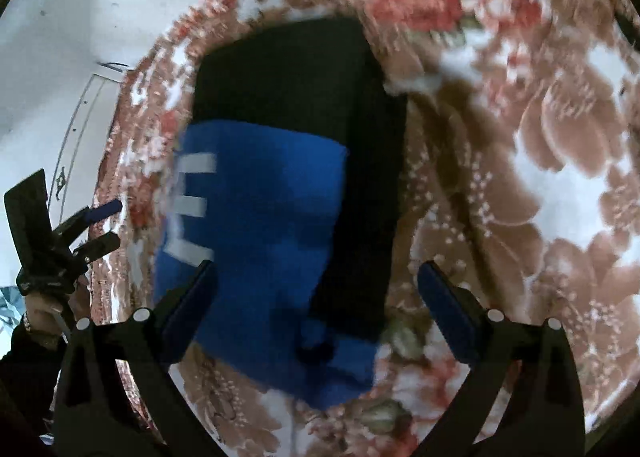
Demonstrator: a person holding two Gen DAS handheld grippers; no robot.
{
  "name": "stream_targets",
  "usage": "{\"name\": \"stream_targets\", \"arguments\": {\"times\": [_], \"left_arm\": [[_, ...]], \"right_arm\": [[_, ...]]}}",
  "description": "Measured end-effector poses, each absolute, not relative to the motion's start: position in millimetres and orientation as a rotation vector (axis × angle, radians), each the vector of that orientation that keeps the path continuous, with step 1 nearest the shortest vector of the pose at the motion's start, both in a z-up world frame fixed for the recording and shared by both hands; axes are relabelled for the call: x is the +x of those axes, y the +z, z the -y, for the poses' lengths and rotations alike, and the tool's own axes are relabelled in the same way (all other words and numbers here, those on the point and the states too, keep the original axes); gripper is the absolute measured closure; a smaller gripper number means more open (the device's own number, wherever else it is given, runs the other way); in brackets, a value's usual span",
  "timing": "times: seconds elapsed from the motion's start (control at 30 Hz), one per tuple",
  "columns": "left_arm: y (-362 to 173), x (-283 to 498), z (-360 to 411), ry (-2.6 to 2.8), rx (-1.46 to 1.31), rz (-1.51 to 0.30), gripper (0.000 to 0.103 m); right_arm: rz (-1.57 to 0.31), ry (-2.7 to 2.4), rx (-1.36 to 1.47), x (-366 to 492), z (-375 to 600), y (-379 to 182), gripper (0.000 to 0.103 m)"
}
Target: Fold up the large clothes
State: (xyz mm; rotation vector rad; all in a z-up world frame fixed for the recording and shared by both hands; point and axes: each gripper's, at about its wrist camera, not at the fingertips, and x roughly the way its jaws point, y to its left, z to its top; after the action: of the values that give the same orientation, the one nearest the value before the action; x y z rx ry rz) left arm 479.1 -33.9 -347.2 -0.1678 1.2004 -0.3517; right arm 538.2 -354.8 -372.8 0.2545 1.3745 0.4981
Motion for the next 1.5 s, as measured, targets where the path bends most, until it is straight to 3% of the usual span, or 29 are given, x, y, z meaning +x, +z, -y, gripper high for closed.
{"name": "stream_targets", "arguments": {"times": [0.23,0.7,0.77,0.83,0.93,0.97,1.1,1.13,1.17,1.23,1.33,1.37,1.43,1.5], "left_arm": [[-422.0,506.6,6.5,-0.435,-0.503,-1.348,0.006],[-450.3,536.5,37.4,-0.537,-0.508,-1.351,0.006],[-450.1,537.0,38.4,-0.539,-0.504,-1.353,0.016],[-442.9,535.3,39.5,-0.542,-0.487,-1.346,0.028],[-423.2,534.4,33.6,-0.576,-0.5,-1.32,0.053],[-414.8,533.3,33.5,-0.591,-0.505,-1.308,0.055],[-409.7,530.4,31.9,-0.606,-0.543,-1.268,0.055],[-416.7,530.0,30.2,-0.594,-0.537,-1.28,0.049],[-427.0,531.3,31.4,-0.571,-0.512,-1.306,0.043],[-442.2,535.8,31.2,-0.556,-0.523,-1.326,0.035],[-456.2,537.9,33.4,-0.552,-0.579,-1.338,0.035],[-456.8,537.4,34.8,-0.543,-0.582,-1.336,0.042],[-448.9,538.1,33.3,-0.54,-0.634,-1.339,0.056],[-431.3,535.8,31.6,-0.561,-0.627,-1.326,0.063]], "right_arm": [[-1.478,0.497,0.338,568.5,341.5,-422.2,0.005],[-1.488,0.575,0.369,585.2,302.7,-443.0,0.004],[-1.487,0.586,0.376,582.0,301.5,-441.7,0.006],[-1.493,0.614,0.403,580.7,301.4,-433.5,0.027],[-1.502,0.643,0.353,576.7,296.9,-418.4,0.044],[-1.501,0.645,0.343,575.4,295.8,-411.9,0.045],[-1.484,0.646,0.344,567.4,291.6,-392.6,0.048],[-1.483,0.654,0.341,567.4,289.5,-393.8,0.048],[-1.49,0.661,0.328,567.2,284.4,-398.4,0.046],[-1.529,0.682,0.342,571.8,276.7,-419.9,0.031],[-1.551,0.682,0.385,582.1,268.5,-446.2,0.025],[-1.554,0.681,0.396,582.7,266.7,-445.3,0.027],[-1.538,0.699,0.392,580.2,264.0,-430.8,0.054],[-1.519,0.716,0.414,575.7,266.1,-415.1,0.064]]}}
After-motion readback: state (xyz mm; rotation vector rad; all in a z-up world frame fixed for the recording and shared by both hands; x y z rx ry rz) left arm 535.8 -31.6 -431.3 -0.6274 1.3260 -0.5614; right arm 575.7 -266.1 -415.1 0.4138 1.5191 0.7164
